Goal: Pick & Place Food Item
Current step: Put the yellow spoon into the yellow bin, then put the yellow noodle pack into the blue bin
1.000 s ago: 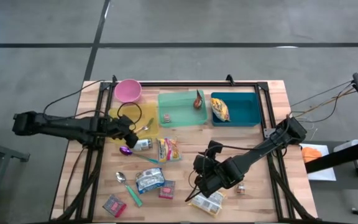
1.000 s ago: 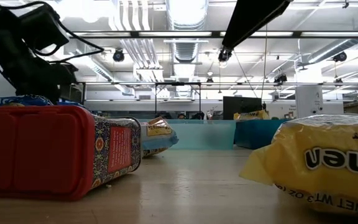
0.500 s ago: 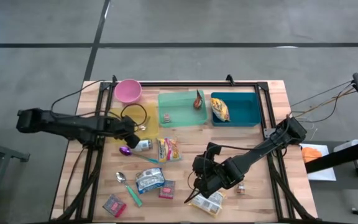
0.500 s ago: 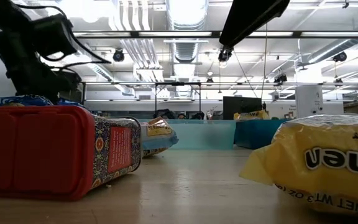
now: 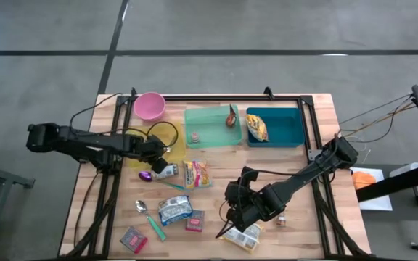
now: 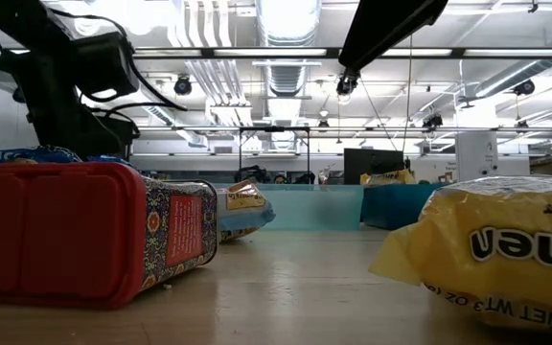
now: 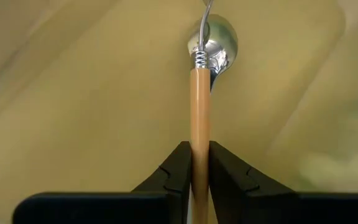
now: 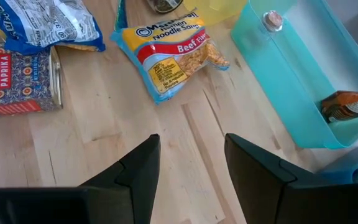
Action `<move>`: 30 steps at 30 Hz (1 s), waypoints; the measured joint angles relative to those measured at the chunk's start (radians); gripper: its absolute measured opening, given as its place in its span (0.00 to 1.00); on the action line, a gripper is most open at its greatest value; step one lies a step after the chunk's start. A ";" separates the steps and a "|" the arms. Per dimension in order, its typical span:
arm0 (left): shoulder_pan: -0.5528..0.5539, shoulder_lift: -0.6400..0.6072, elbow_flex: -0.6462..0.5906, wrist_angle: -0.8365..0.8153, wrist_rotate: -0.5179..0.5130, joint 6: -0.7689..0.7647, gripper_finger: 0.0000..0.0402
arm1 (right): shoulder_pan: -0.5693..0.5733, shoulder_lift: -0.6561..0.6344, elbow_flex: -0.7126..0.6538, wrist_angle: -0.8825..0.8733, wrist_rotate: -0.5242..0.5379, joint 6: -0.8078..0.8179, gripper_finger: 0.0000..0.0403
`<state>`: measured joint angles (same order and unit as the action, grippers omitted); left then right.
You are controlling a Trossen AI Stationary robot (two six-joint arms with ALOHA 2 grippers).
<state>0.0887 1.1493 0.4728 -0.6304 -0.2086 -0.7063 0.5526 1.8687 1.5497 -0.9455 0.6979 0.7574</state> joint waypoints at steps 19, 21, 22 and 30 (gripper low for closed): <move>0.006 -0.002 0.114 -0.110 0.002 0.003 0.57 | 0.000 0.000 0.000 0.006 -0.003 0.001 0.44; 0.006 -0.002 0.139 -0.123 -0.001 0.003 0.59 | 0.000 0.000 0.000 0.006 -0.003 0.005 0.44; 0.005 -0.002 0.149 -0.124 -0.006 0.003 0.59 | 0.000 0.000 0.000 0.006 -0.011 0.016 0.44; -0.007 -0.008 0.183 -0.071 -0.005 0.034 0.60 | 0.006 0.000 -0.009 -0.033 -0.184 0.226 0.44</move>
<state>0.0814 1.1410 0.6556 -0.7012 -0.2141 -0.6722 0.5591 1.8690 1.5411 -0.9781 0.5142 0.9836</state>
